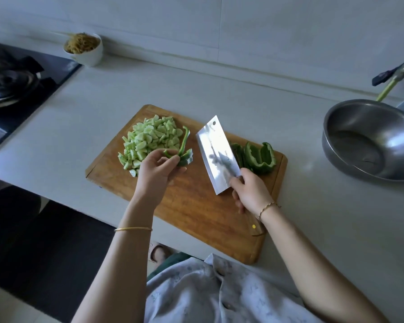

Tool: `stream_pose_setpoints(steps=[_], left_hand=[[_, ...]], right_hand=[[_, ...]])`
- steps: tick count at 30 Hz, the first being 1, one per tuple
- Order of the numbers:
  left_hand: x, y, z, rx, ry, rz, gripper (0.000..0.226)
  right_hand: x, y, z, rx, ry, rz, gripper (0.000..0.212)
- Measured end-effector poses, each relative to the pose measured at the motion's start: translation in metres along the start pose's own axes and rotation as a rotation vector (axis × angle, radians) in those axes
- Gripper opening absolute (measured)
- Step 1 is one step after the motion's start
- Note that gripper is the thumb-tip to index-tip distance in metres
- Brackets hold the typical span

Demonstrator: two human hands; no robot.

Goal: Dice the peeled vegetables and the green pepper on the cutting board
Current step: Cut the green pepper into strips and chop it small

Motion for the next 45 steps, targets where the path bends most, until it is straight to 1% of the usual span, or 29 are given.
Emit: stream_pose_setpoints(steps=[2,3,4,6,7,9,10,12,13,14,15,17,19,23,25,26,29,32,35,37,39,45], left_hand=[[0.001,0.0,-0.002,0.143,0.018,-0.036,0.01],[0.003,0.001,-0.004,0.257,0.023,-0.071,0.012],[0.005,0.002,-0.006,0.423,0.032,-0.129,0.014],[0.005,0.004,-0.011,0.805,0.084,-0.308,0.015],[0.004,0.006,-0.015,0.944,0.12,-0.423,0.015],[0.0,0.012,-0.019,1.109,0.196,-0.636,0.015],[-0.003,0.016,-0.02,1.173,0.223,-0.694,0.014],[-0.007,0.025,-0.017,1.282,0.235,-0.717,0.012],[-0.008,0.03,-0.015,1.318,0.225,-0.709,0.013],[-0.009,0.035,-0.014,1.338,0.217,-0.699,0.014],[-0.011,0.037,-0.013,1.349,0.206,-0.684,0.015],[-0.013,0.039,-0.013,1.369,0.19,-0.643,0.013],[-0.014,0.038,-0.016,1.408,0.187,-0.58,0.018],[-0.014,0.034,-0.024,1.431,0.108,-0.538,0.041],[-0.012,0.036,-0.03,1.458,0.11,-0.529,0.054],[-0.011,0.039,-0.034,1.48,0.123,-0.532,0.054],[-0.012,0.045,-0.042,1.501,0.128,-0.569,0.04],[-0.012,0.049,-0.042,1.44,0.002,-0.58,0.028],[-0.012,0.052,-0.041,1.381,-0.133,-0.461,0.03],[-0.01,0.054,-0.04,1.316,-0.181,-0.358,0.032],[-0.006,0.056,-0.041,1.261,-0.177,-0.317,0.032],[-0.004,0.052,-0.048,1.144,-0.128,-0.401,0.026]], right_hand=[[0.005,0.0,0.008,0.005,-0.03,-0.011,0.01],[0.006,0.0,0.011,0.013,-0.038,-0.025,0.009],[0.006,0.001,0.013,0.024,-0.039,-0.039,0.01],[0.006,0.002,0.015,0.064,-0.036,-0.051,0.012],[0.006,0.003,0.015,0.083,-0.038,-0.05,0.012],[0.006,0.005,0.016,0.099,-0.05,-0.04,0.015],[0.006,0.006,0.017,0.097,-0.056,-0.035,0.018],[0.006,0.008,0.018,0.069,-0.054,-0.025,0.019],[0.006,0.009,0.018,0.045,-0.053,-0.017,0.015],[0.006,0.009,0.018,0.019,-0.054,-0.01,0.009],[0.005,0.01,0.018,-0.008,-0.06,0.0,0.008],[0.004,0.011,0.018,-0.047,-0.075,0.02,0.016],[0.002,0.014,0.017,-0.058,-0.081,0.044,0.019],[-0.001,0.018,0.015,-0.078,-0.079,0.077,0.025],[-0.002,0.018,0.014,-0.087,-0.074,0.078,0.024],[-0.003,0.018,0.013,-0.091,-0.07,0.076,0.024],[-0.004,0.017,0.014,-0.09,-0.066,0.068,0.024],[-0.004,0.016,0.014,-0.121,-0.067,0.071,0.023],[-0.005,0.017,0.013,-0.172,-0.062,0.088,0.021],[-0.006,0.018,0.009,-0.186,-0.054,0.095,0.023],[-0.005,0.019,0.004,-0.208,-0.06,0.103,0.026],[0.003,0.026,-0.006,-0.248,-0.074,0.096,0.016]])
Point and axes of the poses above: each hand's wrist, its own x-axis towards the middle knuckle, its own z-axis out of the back of the hand, y = z × x, the point moved 4 cm from there along x, towards the middle knuckle, and after that the axes turned 5 degrees about x, right-handed, at the moved point
